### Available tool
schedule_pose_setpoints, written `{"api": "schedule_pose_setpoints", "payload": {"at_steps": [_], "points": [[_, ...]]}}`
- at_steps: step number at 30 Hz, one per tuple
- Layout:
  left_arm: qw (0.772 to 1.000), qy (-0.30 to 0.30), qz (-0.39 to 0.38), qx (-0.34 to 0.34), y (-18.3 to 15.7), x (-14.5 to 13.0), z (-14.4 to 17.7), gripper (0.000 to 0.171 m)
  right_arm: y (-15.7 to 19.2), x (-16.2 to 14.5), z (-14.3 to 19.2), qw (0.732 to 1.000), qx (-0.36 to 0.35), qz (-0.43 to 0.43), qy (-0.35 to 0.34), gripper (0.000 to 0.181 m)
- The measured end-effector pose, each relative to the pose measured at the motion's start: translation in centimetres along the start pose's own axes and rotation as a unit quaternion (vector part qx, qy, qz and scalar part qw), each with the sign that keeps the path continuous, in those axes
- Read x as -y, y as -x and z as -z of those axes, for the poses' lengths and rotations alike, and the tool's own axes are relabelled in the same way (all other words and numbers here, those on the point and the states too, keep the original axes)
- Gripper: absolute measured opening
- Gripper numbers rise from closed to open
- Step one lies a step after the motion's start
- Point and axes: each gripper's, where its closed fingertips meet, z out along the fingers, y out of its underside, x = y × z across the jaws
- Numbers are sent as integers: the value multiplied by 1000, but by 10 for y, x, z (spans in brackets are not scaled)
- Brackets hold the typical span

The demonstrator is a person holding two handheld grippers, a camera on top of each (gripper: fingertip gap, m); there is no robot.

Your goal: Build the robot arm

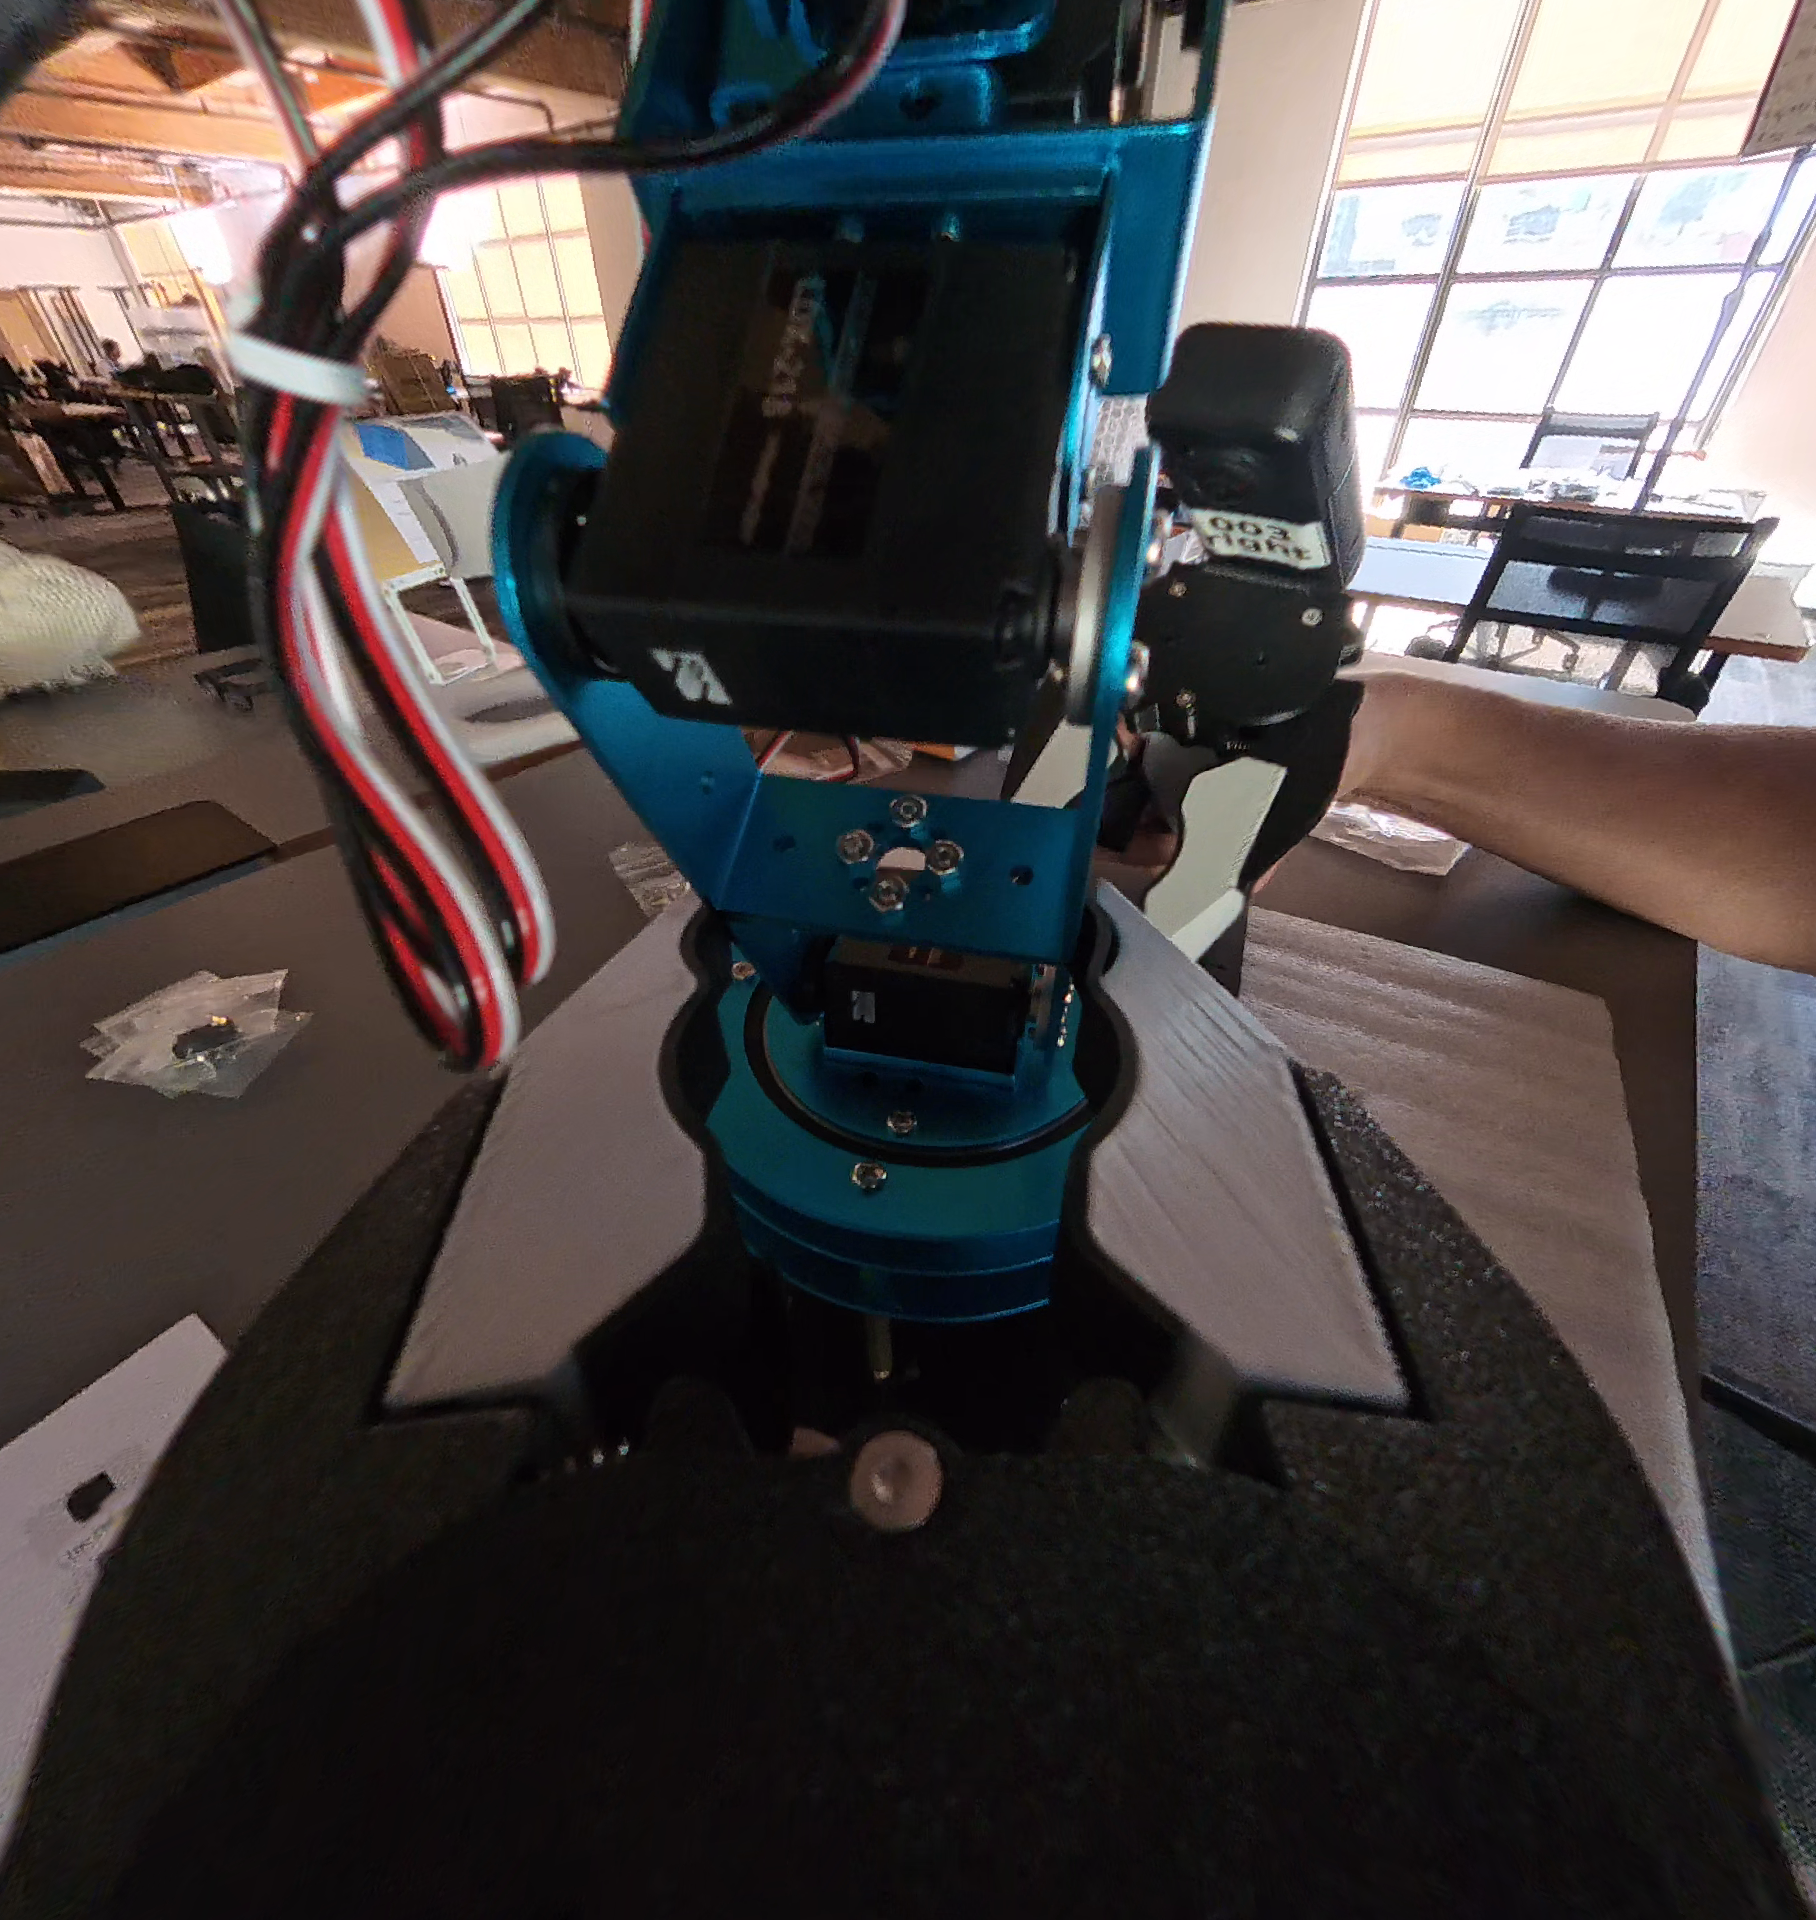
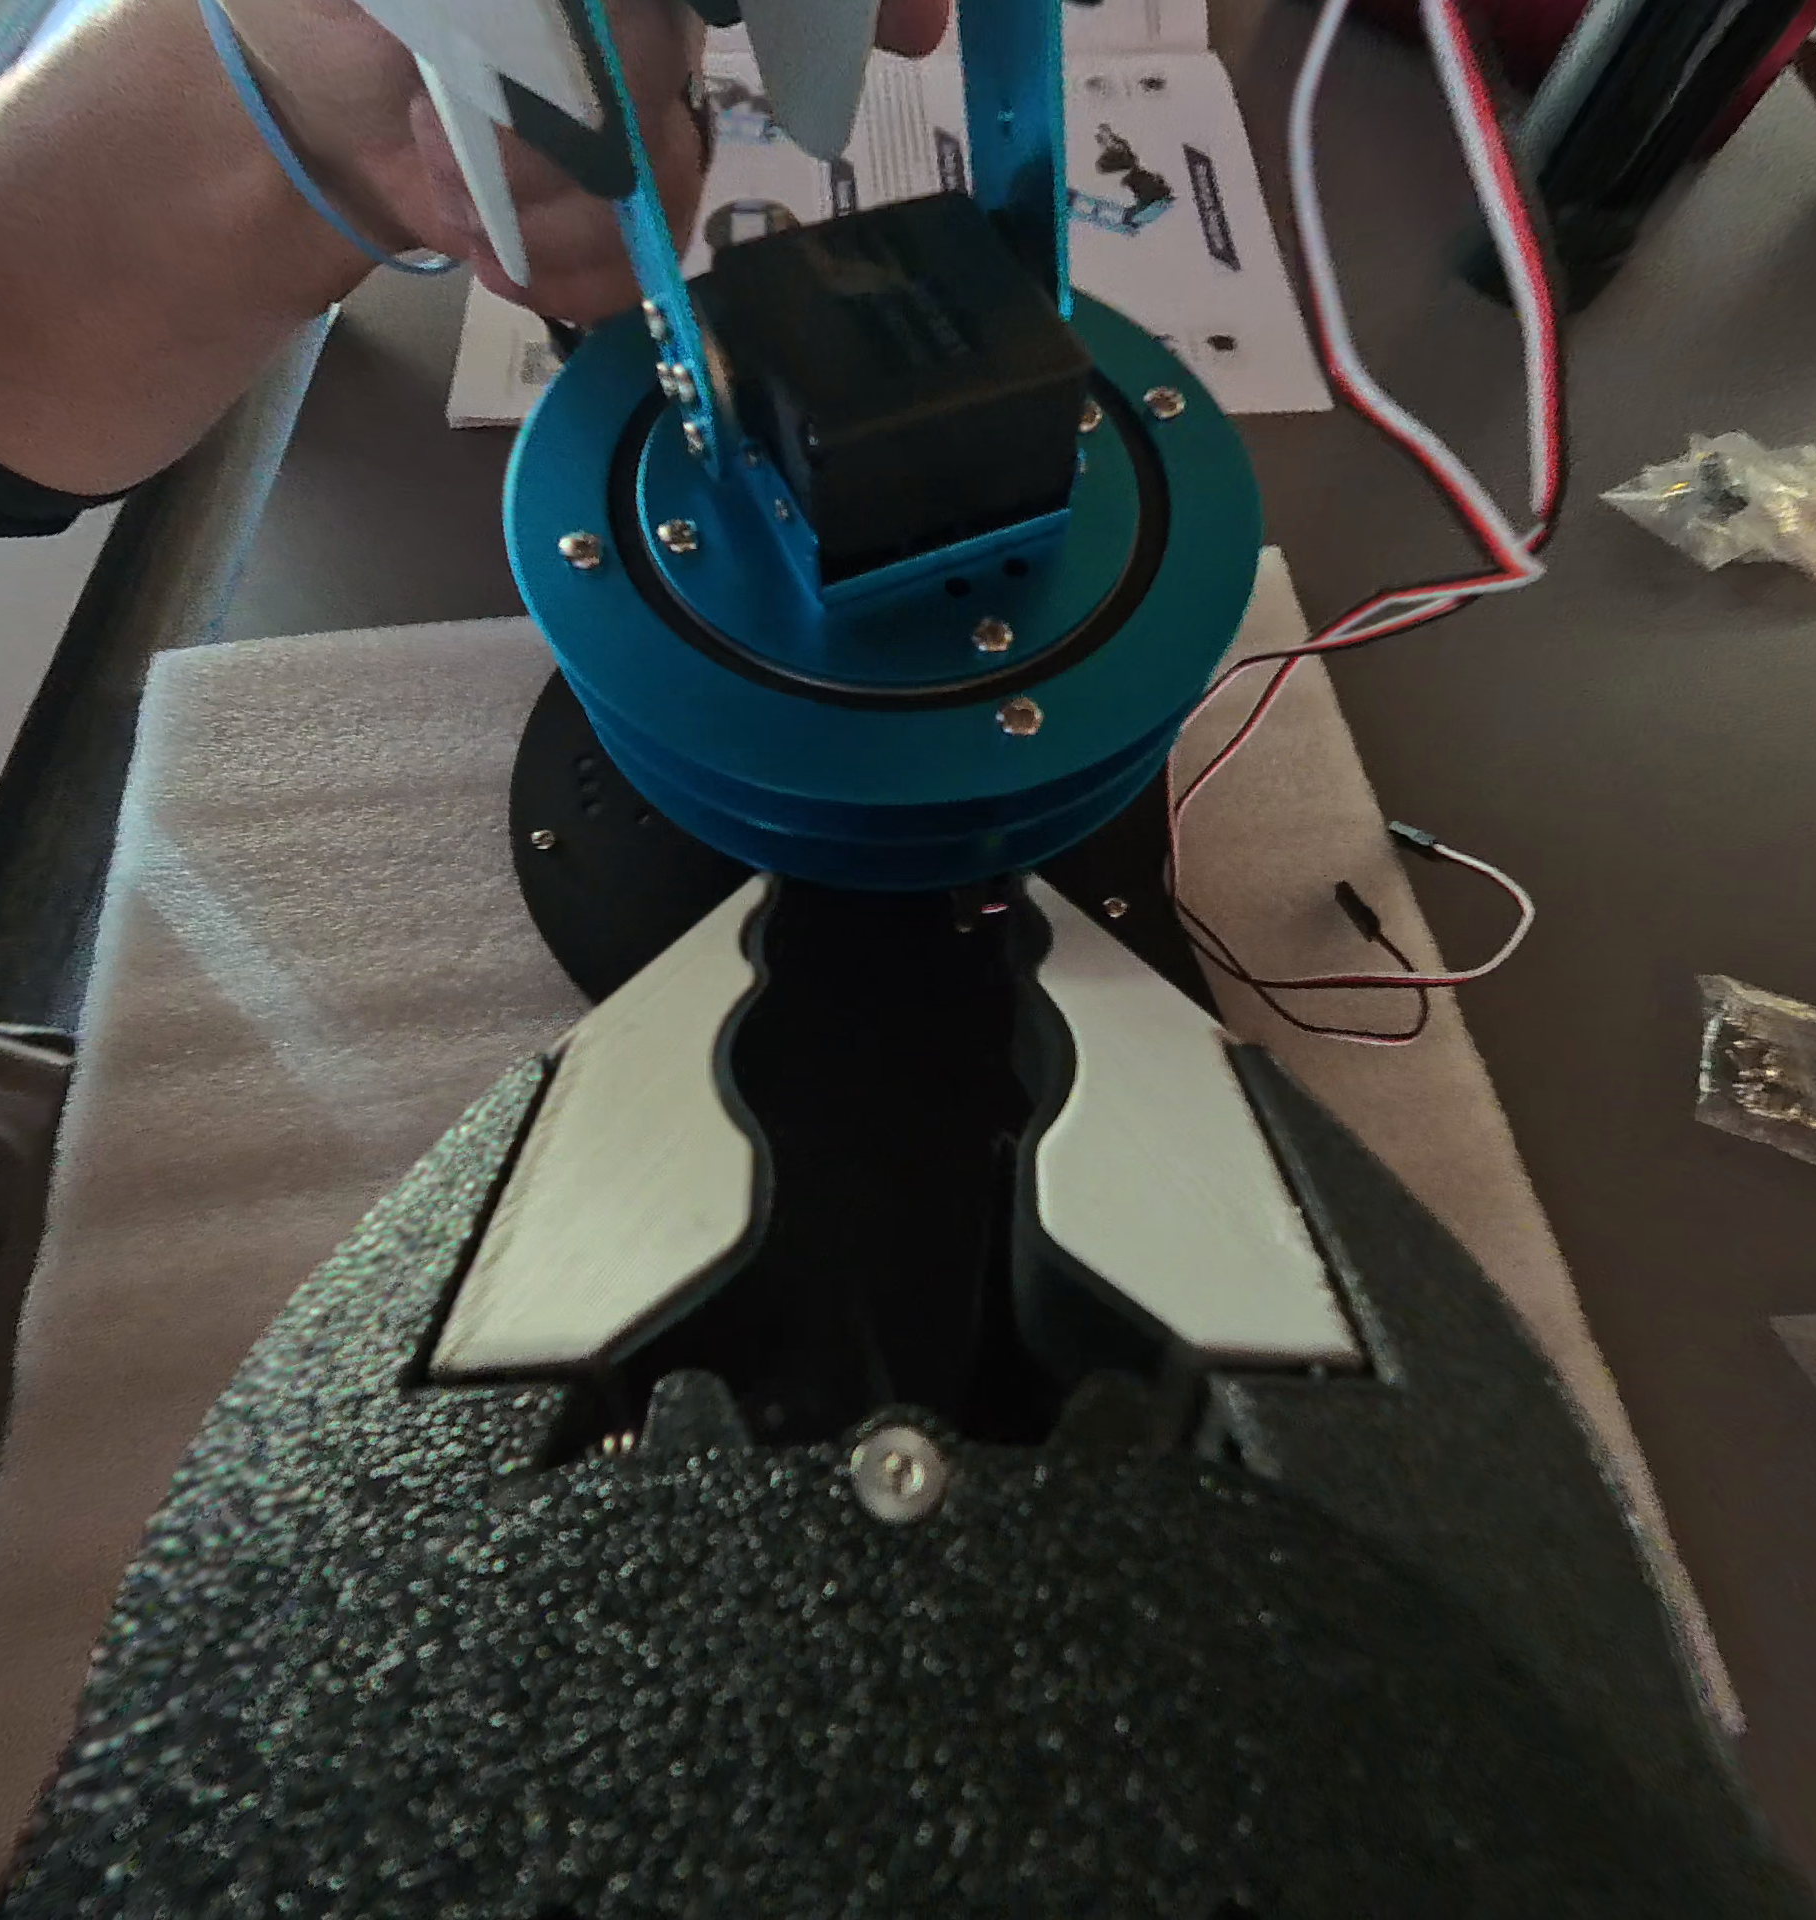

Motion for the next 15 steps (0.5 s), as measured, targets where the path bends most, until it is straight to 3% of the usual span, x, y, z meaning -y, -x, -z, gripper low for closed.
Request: {"api": "schedule_pose_setpoints", "payload": {"at_steps": [4,6,8,11,15], "points": [[1000,6,-2,6,-3,-1,0,66,4,-3,2,999,25,-35,18,95],[1000,8,-1,11,-5,-1,0,65,2,0,-3,998,27,-49,6,111],[1000,11,-1,16,-7,-1,-1,66,3,2,-10,999,26,-45,3,115],[1000,16,0,26,-8,-1,-2,65,7,5,-17,999,38,-38,8,103],[999,20,-3,43,-9,-1,0,65,8,7,-19,998,48,-35,9,104]]}}
